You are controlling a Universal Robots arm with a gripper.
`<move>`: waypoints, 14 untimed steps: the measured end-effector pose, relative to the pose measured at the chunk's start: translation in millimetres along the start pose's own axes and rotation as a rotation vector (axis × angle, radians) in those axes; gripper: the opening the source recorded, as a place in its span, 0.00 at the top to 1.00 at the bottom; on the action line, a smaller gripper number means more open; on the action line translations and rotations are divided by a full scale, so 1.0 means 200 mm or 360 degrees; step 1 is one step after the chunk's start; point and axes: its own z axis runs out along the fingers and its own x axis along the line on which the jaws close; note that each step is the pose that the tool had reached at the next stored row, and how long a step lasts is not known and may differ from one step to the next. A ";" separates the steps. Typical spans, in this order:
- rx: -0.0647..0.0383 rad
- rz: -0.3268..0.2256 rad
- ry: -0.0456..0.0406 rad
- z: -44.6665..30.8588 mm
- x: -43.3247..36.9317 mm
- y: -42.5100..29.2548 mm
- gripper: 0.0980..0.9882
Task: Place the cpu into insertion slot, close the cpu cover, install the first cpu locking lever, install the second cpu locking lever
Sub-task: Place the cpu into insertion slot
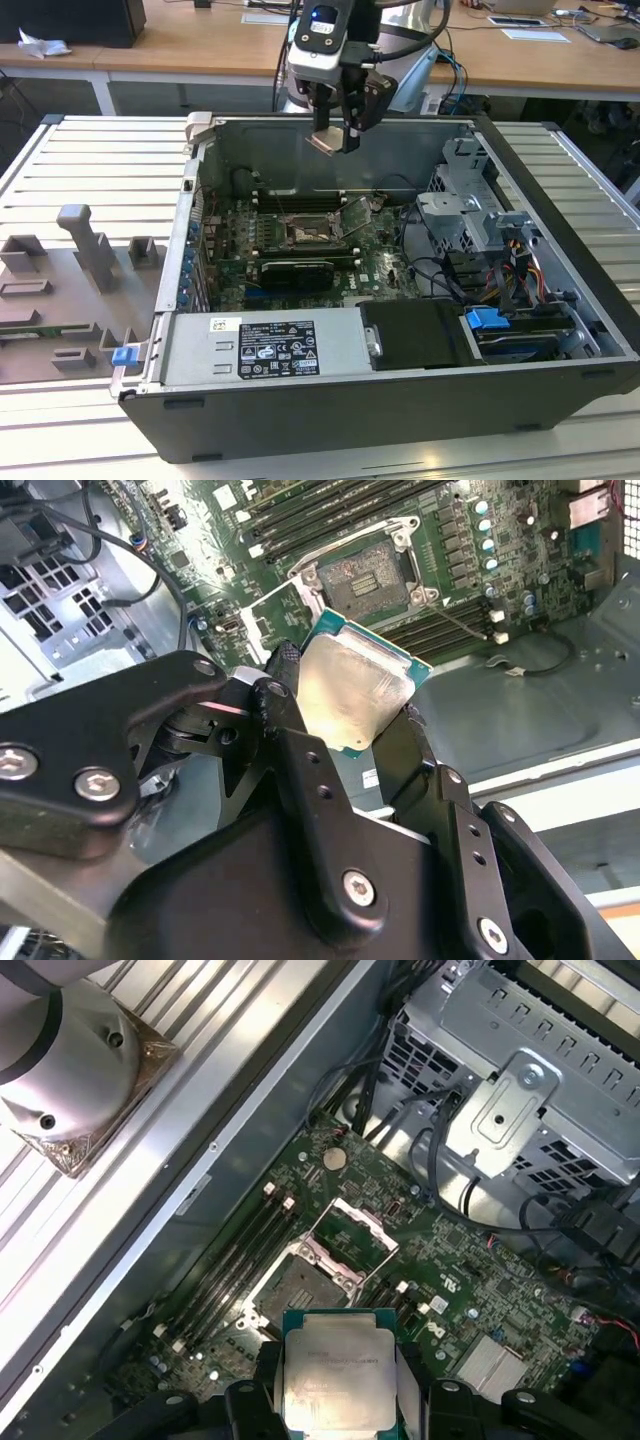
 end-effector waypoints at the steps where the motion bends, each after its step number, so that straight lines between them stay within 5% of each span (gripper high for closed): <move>1: 0.0000 0.0020 -0.0002 0.000 0.000 0.000 0.51; 14: 0.0001 0.0095 -0.0012 0.044 -0.001 -0.004 0.51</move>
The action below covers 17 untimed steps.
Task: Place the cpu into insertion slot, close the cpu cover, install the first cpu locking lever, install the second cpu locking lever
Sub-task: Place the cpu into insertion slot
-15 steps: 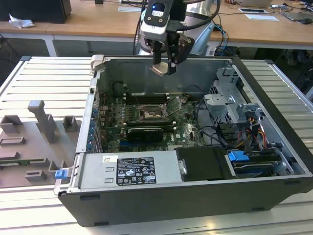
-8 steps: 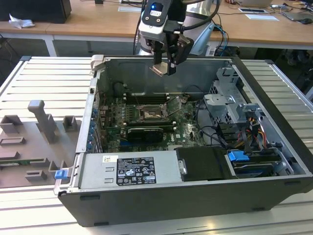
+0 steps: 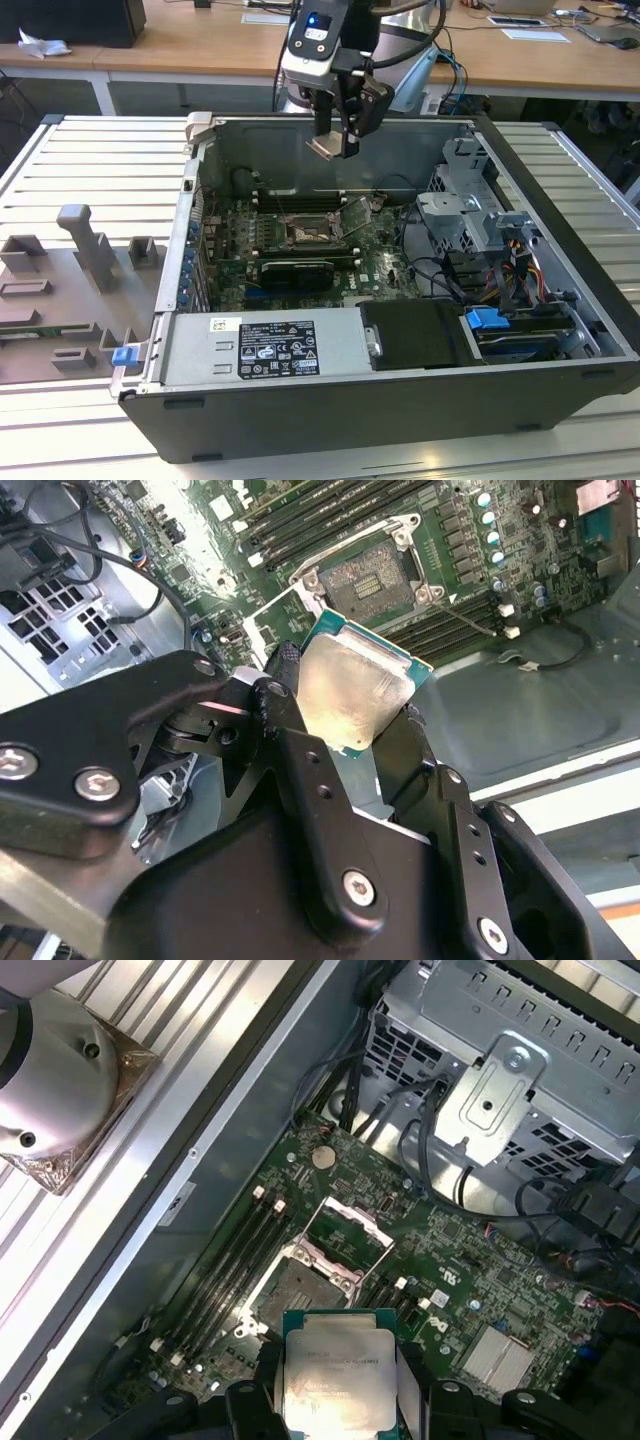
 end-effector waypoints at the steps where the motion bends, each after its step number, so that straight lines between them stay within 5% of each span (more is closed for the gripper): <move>1: 0.0002 0.0002 -0.0003 0.005 0.000 -0.001 0.51; 13: 0.0001 0.0249 -0.0028 0.034 -0.001 -0.003 0.51; 17: 0.0000 0.0268 -0.0029 0.043 -0.001 -0.004 0.51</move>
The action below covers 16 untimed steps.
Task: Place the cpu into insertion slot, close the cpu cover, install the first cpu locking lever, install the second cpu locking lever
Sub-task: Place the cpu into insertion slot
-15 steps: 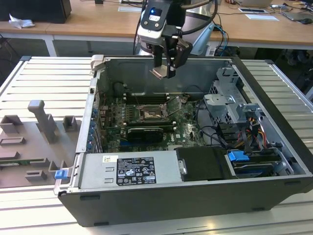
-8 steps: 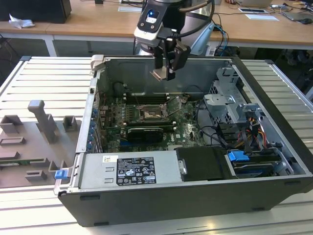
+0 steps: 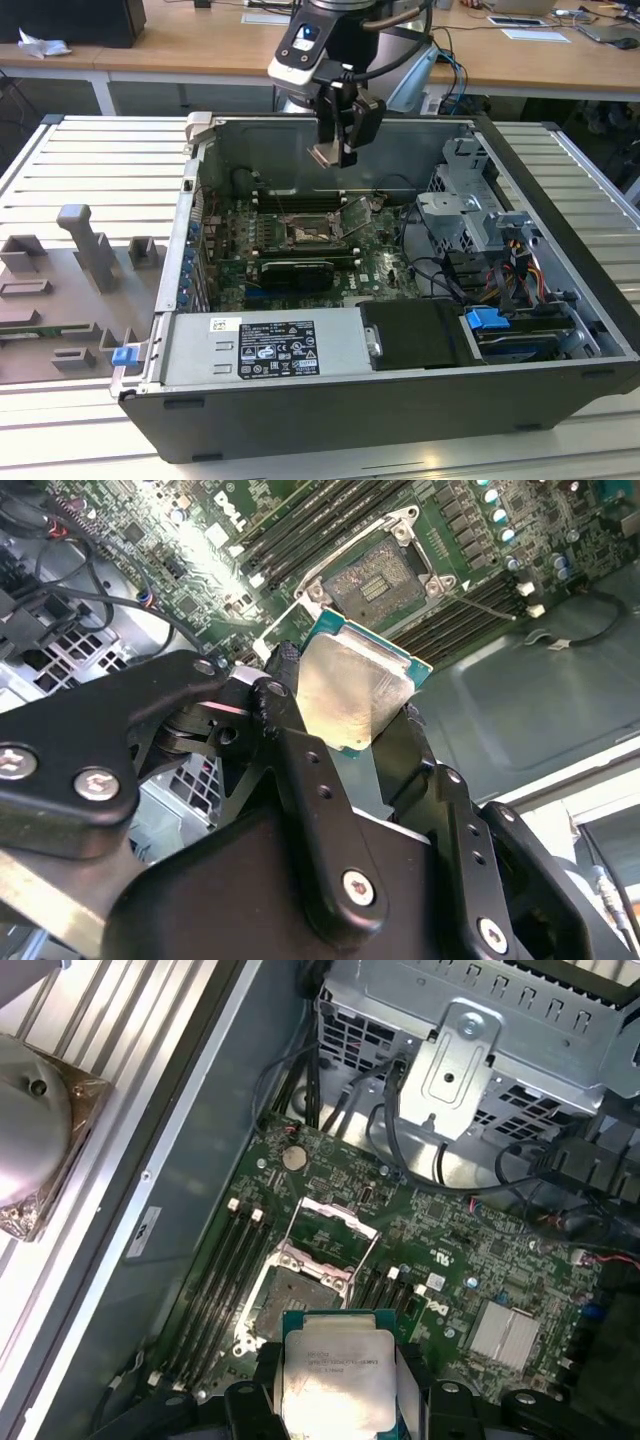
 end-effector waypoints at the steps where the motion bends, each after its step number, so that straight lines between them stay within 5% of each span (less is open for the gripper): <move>1: 0.0000 0.0004 0.0000 0.003 0.000 0.000 0.51; 16: 0.0001 0.0161 -0.0013 0.057 -0.001 -0.005 0.51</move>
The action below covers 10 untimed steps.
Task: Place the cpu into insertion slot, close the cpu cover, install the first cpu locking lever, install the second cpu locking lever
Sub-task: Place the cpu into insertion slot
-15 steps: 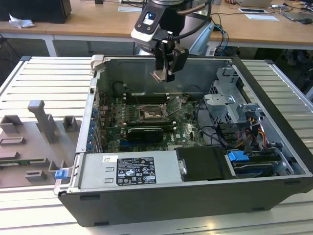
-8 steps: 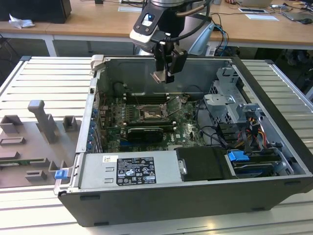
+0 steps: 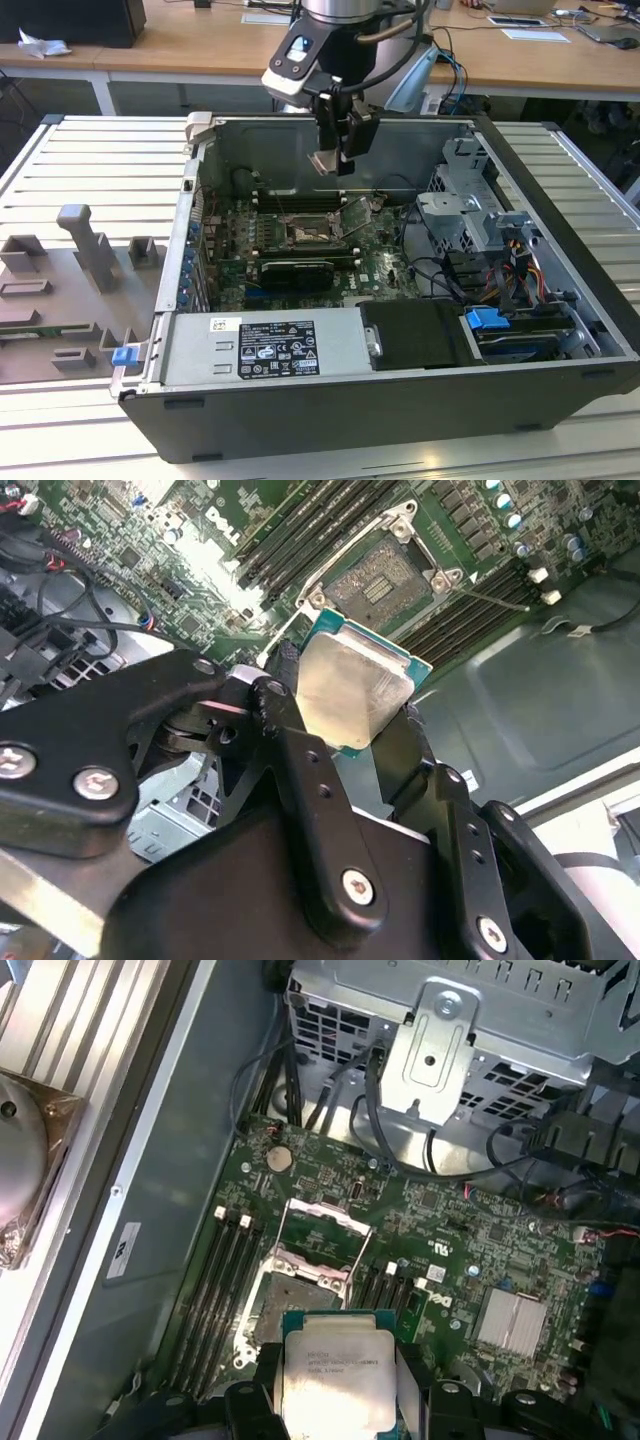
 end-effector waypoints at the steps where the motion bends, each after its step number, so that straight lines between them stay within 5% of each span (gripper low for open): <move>1: 0.0000 0.0034 -0.0003 0.005 0.000 -0.001 0.51; 10: -0.0003 0.0228 -0.0019 0.033 0.000 -0.003 0.51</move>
